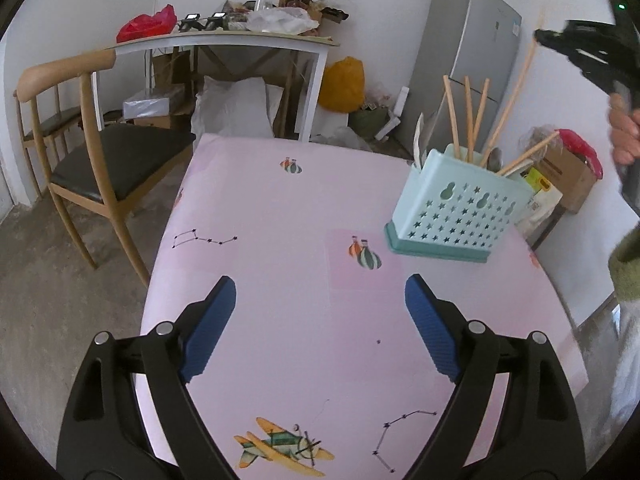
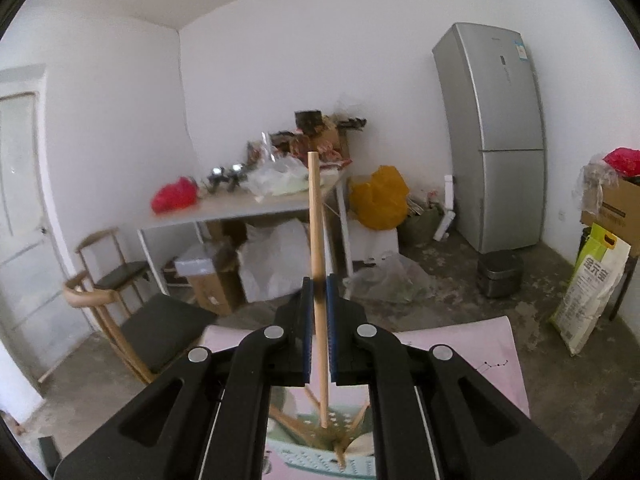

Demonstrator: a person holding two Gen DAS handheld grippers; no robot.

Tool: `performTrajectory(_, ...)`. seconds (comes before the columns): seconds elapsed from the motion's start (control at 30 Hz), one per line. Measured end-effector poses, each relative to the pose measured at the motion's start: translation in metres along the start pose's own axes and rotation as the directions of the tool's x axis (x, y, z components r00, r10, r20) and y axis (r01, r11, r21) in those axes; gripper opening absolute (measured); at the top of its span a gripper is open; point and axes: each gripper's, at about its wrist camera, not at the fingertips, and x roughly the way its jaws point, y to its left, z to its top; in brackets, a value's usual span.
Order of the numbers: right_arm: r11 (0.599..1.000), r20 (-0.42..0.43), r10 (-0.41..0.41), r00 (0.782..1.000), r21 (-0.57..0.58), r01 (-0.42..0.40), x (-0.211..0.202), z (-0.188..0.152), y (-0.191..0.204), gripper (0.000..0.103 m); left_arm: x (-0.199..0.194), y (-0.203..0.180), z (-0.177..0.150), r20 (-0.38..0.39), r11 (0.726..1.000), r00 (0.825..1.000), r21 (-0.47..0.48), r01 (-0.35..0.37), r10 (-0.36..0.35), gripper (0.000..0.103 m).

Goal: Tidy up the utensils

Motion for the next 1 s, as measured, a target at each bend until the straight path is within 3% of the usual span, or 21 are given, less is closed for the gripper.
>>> performTrajectory(0.2,0.997,-0.128,-0.052,0.99,-0.054,0.046,0.041,-0.03,0.004,0.006,0.005,0.006,-0.008,-0.009,1.0,1.0,0.0,0.014,-0.014,0.083)
performTrajectory(0.4,0.978,-0.159,-0.146,0.976,-0.17,0.119,0.036,-0.048,0.018,0.008,0.009,0.015,-0.014,-0.009,1.0,1.0,-0.016,0.007,-0.007,0.083)
performTrajectory(0.57,0.968,-0.11,-0.217,0.97,-0.154,0.199,0.006,-0.044,0.021,0.042,0.005,0.019,-0.018,-0.002,0.998,0.999,-0.053,0.032,-0.032,0.083)
performTrajectory(0.73,0.963,-0.051,-0.255,0.966,-0.107,0.248,-0.03,-0.039,0.027,0.055,-0.001,0.015,-0.022,0.005,0.998,0.999,-0.036,0.05,-0.05,0.084)
performTrajectory(1.0,0.962,-0.042,-0.262,0.964,-0.092,0.257,-0.056,-0.043,0.054,0.065,-0.011,0.021,-0.024,0.029,0.99,0.994,-0.089,0.106,-0.104,0.085)
